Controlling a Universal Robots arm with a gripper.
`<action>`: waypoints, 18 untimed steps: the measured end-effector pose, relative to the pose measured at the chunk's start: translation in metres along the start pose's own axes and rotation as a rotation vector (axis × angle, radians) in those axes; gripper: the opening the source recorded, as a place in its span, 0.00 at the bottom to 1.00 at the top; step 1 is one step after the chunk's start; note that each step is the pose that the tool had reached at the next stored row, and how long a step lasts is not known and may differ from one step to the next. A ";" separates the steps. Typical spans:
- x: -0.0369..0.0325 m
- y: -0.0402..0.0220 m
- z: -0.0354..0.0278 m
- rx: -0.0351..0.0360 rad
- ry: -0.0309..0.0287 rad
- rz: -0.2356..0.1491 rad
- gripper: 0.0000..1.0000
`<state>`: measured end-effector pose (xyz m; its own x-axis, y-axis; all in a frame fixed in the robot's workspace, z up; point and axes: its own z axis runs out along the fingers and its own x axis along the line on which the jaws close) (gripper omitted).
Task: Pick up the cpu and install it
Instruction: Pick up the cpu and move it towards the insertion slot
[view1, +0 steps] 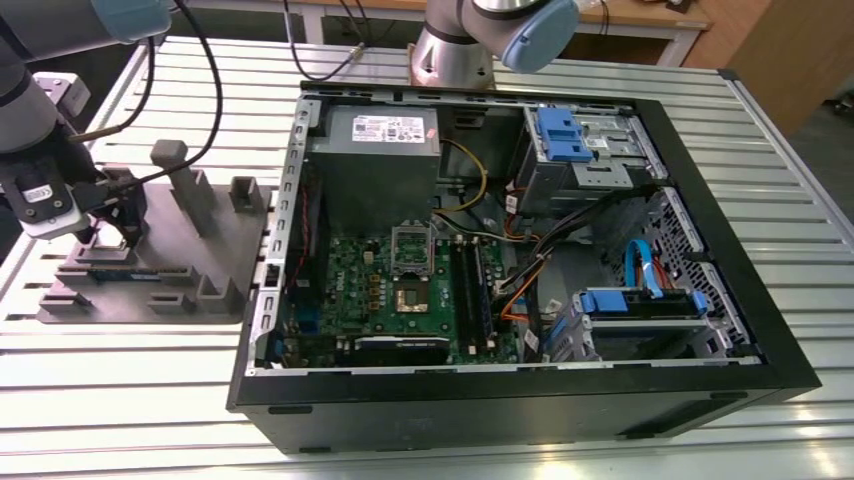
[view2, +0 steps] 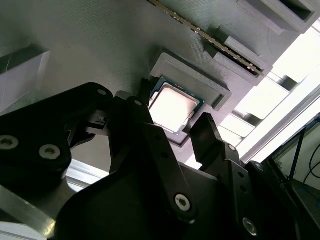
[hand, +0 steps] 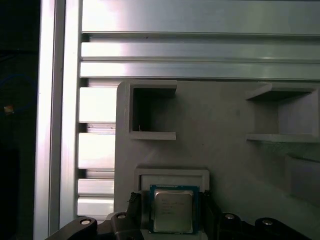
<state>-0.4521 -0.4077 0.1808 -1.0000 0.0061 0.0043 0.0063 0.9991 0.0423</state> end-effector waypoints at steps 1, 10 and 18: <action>0.0000 0.0000 0.0000 0.0000 0.0000 0.000 0.59; 0.0007 0.0000 0.0000 0.0024 -0.0116 -0.001 0.59; 0.0026 0.0000 0.0000 0.0023 -0.0145 -0.001 0.59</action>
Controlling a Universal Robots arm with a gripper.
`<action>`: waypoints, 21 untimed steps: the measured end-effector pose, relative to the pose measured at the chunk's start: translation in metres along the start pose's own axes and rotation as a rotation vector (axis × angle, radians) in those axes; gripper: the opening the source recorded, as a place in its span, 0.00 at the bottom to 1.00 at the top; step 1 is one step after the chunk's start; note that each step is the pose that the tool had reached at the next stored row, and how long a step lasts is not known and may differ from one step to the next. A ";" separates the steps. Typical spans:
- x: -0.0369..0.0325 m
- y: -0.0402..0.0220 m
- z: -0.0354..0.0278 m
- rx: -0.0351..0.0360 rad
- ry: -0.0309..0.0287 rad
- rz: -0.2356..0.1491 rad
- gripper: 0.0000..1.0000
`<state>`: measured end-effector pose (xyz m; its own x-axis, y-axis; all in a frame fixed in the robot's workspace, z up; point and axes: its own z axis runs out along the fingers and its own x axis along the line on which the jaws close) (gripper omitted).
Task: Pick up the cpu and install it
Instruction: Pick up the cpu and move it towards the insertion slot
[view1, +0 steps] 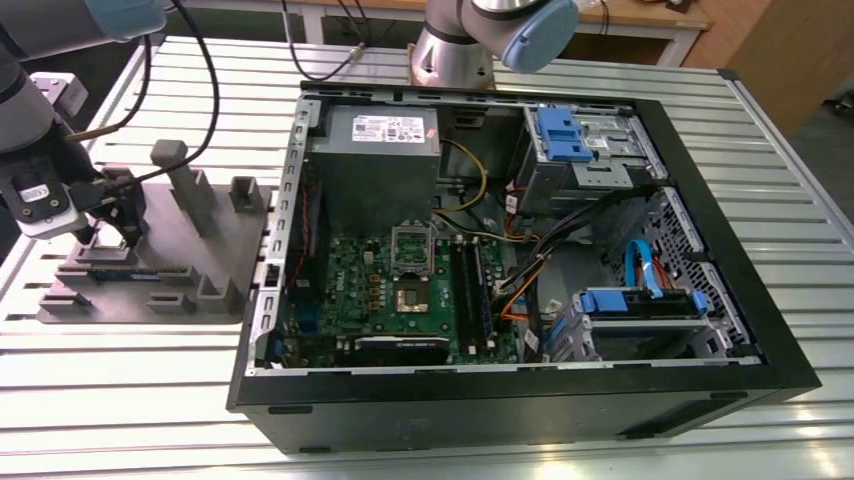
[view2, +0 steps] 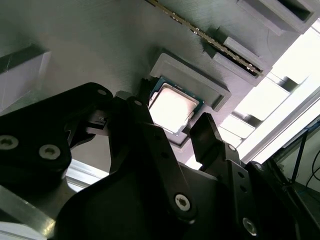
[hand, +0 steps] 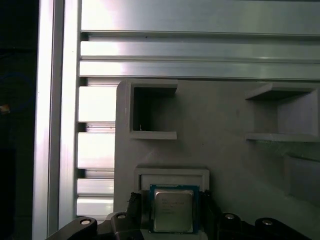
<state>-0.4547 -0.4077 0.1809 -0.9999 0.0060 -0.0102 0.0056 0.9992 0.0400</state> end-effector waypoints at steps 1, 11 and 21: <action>0.0000 0.0000 0.0000 0.0000 -0.0002 0.000 0.59; 0.0001 0.0001 -0.0018 0.0014 -0.0004 0.000 0.59; 0.0001 0.0002 -0.0015 0.0054 -0.0003 0.000 0.59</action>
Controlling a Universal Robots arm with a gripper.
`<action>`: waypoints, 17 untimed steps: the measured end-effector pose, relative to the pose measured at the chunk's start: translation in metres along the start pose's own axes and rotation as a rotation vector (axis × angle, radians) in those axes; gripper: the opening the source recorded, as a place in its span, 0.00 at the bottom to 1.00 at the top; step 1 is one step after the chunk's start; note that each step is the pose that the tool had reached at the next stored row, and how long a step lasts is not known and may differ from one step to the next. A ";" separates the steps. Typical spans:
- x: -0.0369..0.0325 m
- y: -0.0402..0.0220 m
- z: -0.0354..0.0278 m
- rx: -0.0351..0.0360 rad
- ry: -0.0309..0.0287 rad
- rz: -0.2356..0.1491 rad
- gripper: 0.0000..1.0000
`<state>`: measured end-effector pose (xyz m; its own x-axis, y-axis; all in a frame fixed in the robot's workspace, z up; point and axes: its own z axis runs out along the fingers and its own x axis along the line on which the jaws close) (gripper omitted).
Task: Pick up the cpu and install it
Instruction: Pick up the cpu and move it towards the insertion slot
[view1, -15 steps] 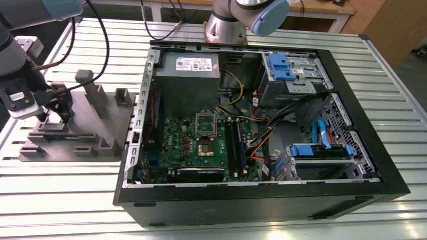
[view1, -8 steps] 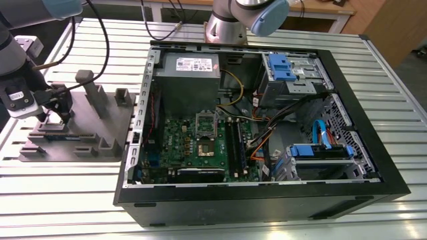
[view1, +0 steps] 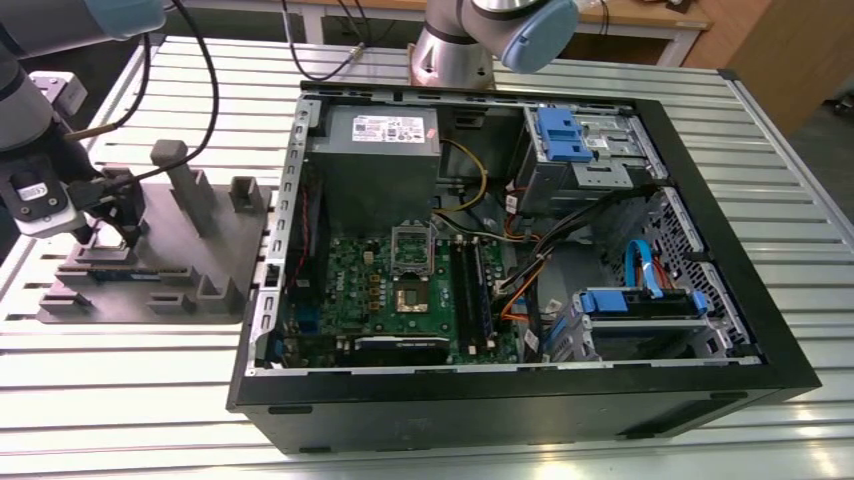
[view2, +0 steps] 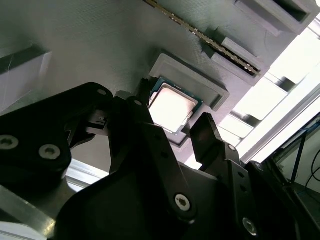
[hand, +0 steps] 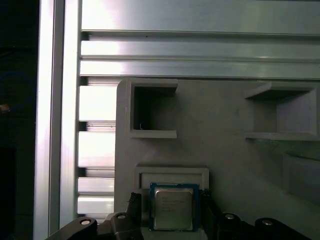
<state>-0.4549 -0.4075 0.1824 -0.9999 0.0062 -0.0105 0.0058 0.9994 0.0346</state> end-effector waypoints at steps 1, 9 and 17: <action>0.0000 0.0000 0.0002 -0.0002 -0.0002 0.000 0.59; 0.0000 -0.0001 0.0008 -0.0002 0.0001 0.000 0.49; -0.0001 0.0001 -0.0065 -0.0002 0.0001 0.000 0.47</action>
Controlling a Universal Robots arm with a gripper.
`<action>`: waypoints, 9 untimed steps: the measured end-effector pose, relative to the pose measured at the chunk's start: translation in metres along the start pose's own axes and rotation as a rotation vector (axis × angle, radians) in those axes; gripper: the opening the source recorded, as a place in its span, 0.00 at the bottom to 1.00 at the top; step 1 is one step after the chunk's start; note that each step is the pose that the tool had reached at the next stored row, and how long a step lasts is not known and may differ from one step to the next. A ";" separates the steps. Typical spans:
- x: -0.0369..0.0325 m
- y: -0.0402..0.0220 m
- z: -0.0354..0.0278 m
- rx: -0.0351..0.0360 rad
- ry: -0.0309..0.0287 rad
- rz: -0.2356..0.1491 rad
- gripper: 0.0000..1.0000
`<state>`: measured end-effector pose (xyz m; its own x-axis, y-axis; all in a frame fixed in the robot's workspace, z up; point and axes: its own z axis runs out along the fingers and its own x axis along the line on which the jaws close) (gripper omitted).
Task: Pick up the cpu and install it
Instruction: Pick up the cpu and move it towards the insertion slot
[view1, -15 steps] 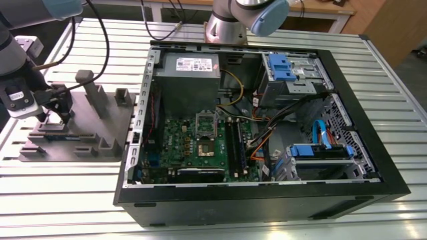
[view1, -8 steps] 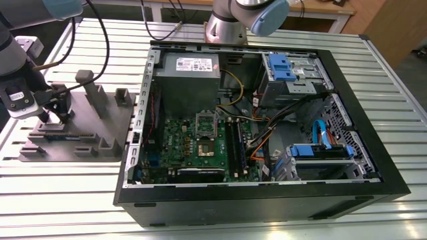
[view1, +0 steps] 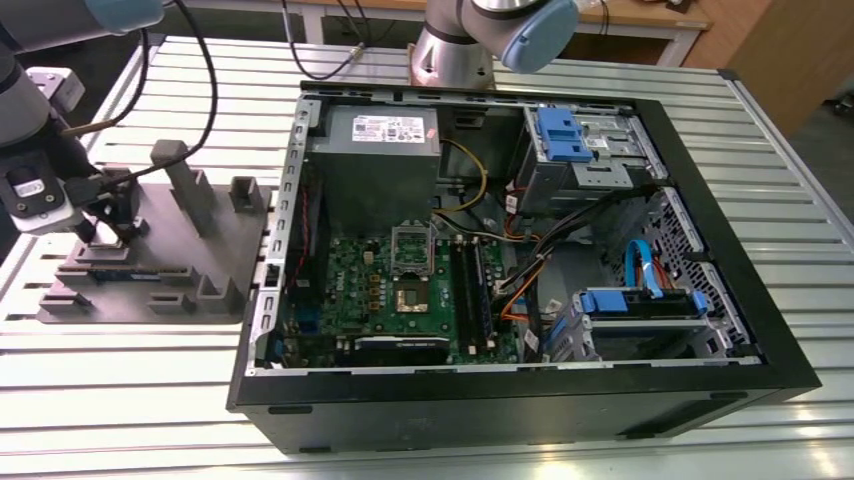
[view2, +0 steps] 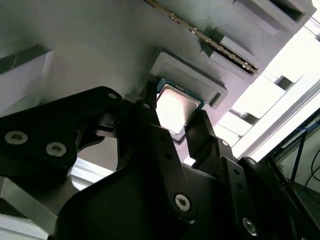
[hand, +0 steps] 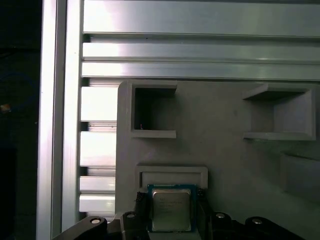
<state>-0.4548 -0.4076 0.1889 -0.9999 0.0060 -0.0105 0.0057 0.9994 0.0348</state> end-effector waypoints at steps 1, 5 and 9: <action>0.0000 0.0001 -0.0019 0.0000 -0.0001 0.000 0.47; -0.0001 0.0003 -0.0087 0.0000 -0.0001 0.000 0.47; -0.0002 0.0005 -0.0158 0.0000 -0.0001 0.000 0.47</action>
<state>-0.4548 -0.4076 0.2047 -0.9999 0.0060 -0.0105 0.0056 0.9994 0.0348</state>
